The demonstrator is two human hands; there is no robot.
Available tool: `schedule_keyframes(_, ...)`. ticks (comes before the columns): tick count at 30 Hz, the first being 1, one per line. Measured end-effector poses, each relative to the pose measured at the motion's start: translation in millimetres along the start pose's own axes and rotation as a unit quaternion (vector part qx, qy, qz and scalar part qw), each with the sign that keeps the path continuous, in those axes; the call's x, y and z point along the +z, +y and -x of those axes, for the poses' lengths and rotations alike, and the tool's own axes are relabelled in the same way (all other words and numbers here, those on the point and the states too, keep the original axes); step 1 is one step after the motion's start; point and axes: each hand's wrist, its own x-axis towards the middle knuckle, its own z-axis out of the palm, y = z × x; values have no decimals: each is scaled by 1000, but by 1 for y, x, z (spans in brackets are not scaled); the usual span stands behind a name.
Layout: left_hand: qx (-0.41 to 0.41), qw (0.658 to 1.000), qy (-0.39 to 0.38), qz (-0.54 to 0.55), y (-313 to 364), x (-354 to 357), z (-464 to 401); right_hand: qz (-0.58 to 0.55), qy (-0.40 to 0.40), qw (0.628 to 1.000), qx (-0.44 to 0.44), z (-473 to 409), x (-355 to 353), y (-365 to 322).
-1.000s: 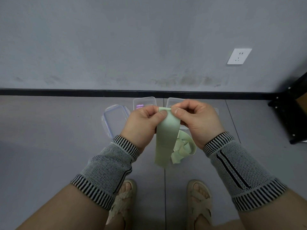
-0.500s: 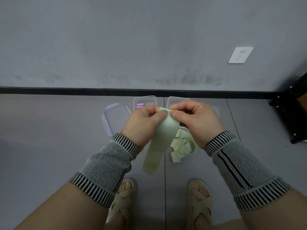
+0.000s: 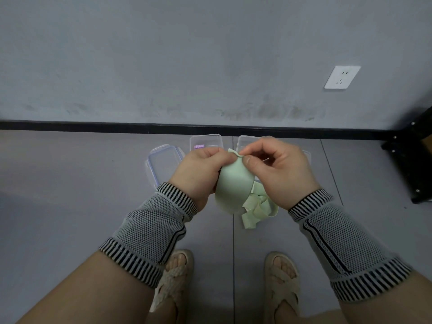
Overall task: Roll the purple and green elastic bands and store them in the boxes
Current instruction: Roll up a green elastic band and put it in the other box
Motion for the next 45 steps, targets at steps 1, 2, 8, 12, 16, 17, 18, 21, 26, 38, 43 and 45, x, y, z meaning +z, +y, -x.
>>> schedule_keyframes(1, -6, 1000, -3, 4, 0, 0, 0, 11, -7, 1000, -4, 0, 0, 0)
schedule_keyframes(2, -15, 1000, -4, 10, 1, 0, 1, 23, -13, 1000, -9, 1, 0, 1)
schedule_keyframes(8, -64, 996, 6, 66, 3, -1, 2, 94, -25, 994, -52, 2, 2, -1)
schedule_keyframes(12, -58, 996, -6, 74, 1, -3, 1, 95, -25, 993, -61, 2, 2, -1)
schedule_keyframes(16, -48, 995, -33, 77, 2, -3, 3, 35, -17, 999, -21, 1, 1, -3)
schedule_keyframes(17, -43, 995, -39, 77, 2, -3, 3, 13, -16, 1000, -7, 0, 1, -4)
schedule_keyframes(18, -34, 996, -43, 74, 2, -4, 3, -11, -16, 1000, 5, 0, 1, -5)
schedule_keyframes(21, 5, 999, -21, 48, 4, -3, 3, -90, -28, 995, 40, -1, 0, -5)
schedule_keyframes(26, 67, 997, 34, 10, 8, -1, 4, -194, -12, 975, 111, -3, -7, -4)
schedule_keyframes(38, 85, 994, 33, -55, 2, 2, 2, -100, -16, 989, 108, -5, -2, -1)
schedule_keyframes(43, 72, 996, 36, -30, 2, 3, 1, -105, -12, 988, 112, -6, -2, 0)
schedule_keyframes(45, 62, 998, 29, -8, 3, 4, 2, -116, -7, 987, 112, -6, -2, 1)
